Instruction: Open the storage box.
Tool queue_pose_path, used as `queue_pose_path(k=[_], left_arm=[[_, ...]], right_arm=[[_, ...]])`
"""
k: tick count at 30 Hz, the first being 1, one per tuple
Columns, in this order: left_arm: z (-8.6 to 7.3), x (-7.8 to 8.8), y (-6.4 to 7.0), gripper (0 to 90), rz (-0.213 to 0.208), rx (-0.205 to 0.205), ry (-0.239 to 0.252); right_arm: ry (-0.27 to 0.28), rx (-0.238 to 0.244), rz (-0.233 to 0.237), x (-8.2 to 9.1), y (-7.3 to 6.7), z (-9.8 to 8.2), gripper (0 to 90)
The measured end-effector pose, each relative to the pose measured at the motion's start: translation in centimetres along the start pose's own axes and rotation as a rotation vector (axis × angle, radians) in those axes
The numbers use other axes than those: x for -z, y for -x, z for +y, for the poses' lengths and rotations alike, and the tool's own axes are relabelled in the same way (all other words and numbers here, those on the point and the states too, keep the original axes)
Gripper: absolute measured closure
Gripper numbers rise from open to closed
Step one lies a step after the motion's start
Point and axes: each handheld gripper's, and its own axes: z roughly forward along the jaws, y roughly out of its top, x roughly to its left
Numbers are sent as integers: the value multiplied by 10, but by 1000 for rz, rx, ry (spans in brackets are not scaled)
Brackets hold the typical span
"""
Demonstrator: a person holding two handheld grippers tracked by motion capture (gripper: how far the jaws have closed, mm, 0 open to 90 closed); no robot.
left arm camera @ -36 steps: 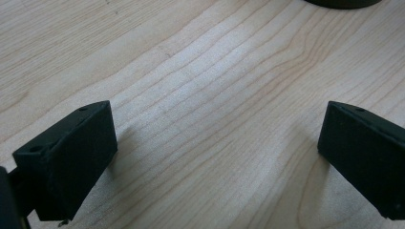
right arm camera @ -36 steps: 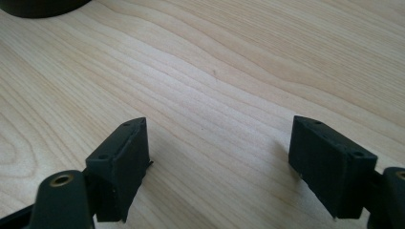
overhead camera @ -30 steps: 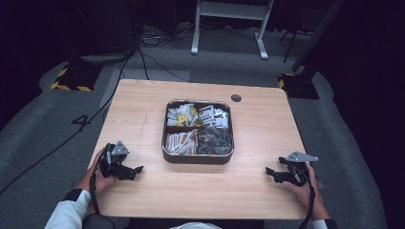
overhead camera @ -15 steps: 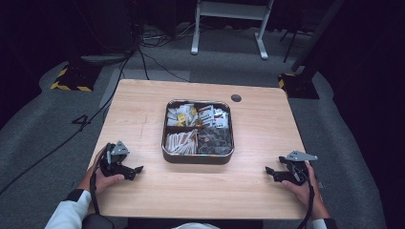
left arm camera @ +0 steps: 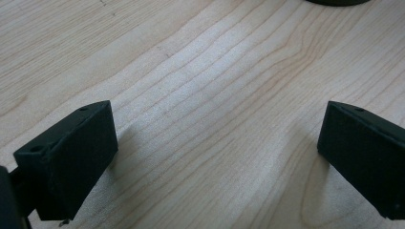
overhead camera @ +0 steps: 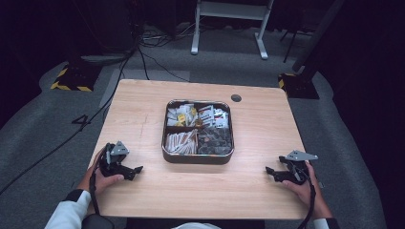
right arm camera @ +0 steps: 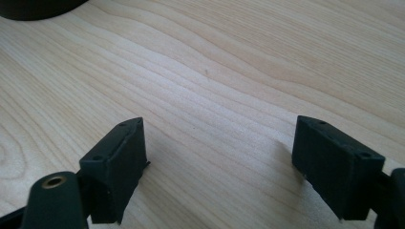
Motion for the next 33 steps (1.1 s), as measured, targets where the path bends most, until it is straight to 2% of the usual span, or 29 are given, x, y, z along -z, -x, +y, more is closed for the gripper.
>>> queue_pose_path(k=[6, 11, 20, 33], left_arm=[[0, 0, 0, 2, 0, -1, 1], [0, 0, 0, 2, -1, -1, 1], [0, 0, 0, 2, 1, 2, 1], [0, 0, 0, 2, 1, 1, 1]], right_arm=[[-43, 4, -6, 0, 1, 5, 199], [-51, 9, -25, 0, -1, 9, 217], [-24, 19, -49, 5, -1, 22, 226], [13, 63, -32, 9, -9, 49, 228]])
